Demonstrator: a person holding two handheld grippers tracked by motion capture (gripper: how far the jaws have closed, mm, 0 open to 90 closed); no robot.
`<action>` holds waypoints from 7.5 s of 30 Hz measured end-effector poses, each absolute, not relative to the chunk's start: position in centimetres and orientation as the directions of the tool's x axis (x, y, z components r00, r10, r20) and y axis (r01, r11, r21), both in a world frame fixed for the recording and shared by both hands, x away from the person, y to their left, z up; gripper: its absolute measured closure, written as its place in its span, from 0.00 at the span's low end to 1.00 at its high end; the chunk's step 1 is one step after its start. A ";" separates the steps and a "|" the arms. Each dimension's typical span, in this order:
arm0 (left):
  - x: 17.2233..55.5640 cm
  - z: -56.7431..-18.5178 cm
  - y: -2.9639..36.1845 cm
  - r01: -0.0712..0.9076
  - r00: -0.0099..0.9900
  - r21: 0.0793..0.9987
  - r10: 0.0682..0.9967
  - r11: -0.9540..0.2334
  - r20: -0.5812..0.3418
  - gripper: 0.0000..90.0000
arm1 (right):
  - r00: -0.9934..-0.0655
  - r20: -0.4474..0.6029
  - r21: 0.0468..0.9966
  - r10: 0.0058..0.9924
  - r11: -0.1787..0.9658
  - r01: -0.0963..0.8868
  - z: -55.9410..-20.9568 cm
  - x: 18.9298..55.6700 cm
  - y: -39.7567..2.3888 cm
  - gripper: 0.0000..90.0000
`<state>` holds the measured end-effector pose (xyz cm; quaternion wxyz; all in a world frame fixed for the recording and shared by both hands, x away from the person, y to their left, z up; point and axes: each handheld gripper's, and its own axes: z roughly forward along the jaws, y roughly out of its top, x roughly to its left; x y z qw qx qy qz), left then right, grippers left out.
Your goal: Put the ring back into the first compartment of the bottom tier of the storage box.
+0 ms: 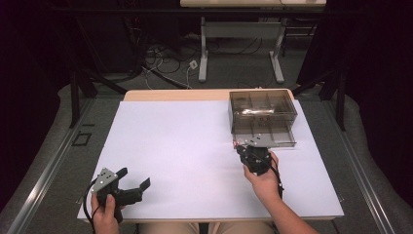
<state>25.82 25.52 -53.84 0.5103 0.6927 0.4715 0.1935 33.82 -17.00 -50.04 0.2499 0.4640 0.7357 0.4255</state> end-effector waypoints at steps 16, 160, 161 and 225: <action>25.8 -53.8 25.5 0.455 0.480 0.890 0.851 -0.032 -0.214 0.00 | -0.431 0.030 0.861 0.902 0.196 0.470 -48.1 35.1 -17.3 1.00; 26.0 -53.9 25.5 0.462 0.490 0.886 0.844 -0.039 -0.218 0.00 | -0.248 0.158 0.640 0.956 0.092 0.763 -51.1 43.6 -17.9 0.55; 26.0 -53.9 25.5 0.462 0.490 0.886 0.844 -0.039 -0.218 0.00 | -0.248 0.158 0.640 0.956 0.092 0.763 -51.1 43.6 -17.9 0.55; 26.1 -54.0 25.2 0.466 0.488 0.884 0.846 -0.045 -0.214 0.00 | -0.456 0.131 0.822 0.880 0.160 0.546 -49.2 32.8 -20.7 0.00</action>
